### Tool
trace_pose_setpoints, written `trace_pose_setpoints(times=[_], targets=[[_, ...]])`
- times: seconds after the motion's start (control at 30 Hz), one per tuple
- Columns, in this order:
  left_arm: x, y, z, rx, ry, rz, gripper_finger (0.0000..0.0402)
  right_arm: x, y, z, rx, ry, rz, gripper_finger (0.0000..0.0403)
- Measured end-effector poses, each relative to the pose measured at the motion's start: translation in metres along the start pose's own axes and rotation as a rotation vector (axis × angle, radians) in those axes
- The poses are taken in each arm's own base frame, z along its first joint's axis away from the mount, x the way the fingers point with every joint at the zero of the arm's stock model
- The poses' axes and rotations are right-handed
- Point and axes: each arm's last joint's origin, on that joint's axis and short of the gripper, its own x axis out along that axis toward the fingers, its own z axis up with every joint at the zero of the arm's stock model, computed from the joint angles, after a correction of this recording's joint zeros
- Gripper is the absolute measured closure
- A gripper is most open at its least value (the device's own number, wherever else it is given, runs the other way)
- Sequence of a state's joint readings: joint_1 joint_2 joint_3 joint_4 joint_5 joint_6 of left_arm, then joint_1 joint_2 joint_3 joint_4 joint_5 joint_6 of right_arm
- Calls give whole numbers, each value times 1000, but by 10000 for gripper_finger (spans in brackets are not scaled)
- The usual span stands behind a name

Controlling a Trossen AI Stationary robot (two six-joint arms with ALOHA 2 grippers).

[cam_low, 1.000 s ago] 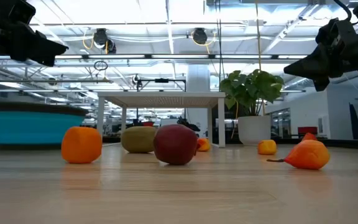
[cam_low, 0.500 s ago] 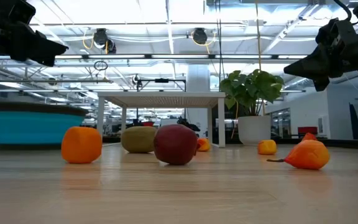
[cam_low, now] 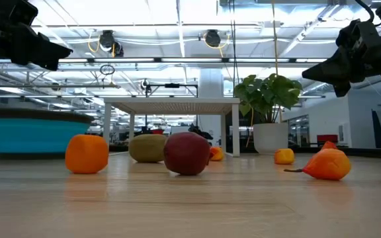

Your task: Pick & Place Fruit

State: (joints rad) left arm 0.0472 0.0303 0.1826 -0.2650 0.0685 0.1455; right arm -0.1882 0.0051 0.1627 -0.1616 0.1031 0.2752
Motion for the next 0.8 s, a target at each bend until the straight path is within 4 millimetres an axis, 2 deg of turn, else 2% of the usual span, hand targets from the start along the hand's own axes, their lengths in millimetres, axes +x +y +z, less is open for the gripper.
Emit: trace_pose_setpoints(times=[0.47, 0.8], targets=[[0, 0, 0, 0, 0, 0, 382, 0, 0, 0, 0, 0, 0, 399], [0, 0, 0, 0, 0, 0, 382, 0, 0, 0, -79, 0, 0, 399]])
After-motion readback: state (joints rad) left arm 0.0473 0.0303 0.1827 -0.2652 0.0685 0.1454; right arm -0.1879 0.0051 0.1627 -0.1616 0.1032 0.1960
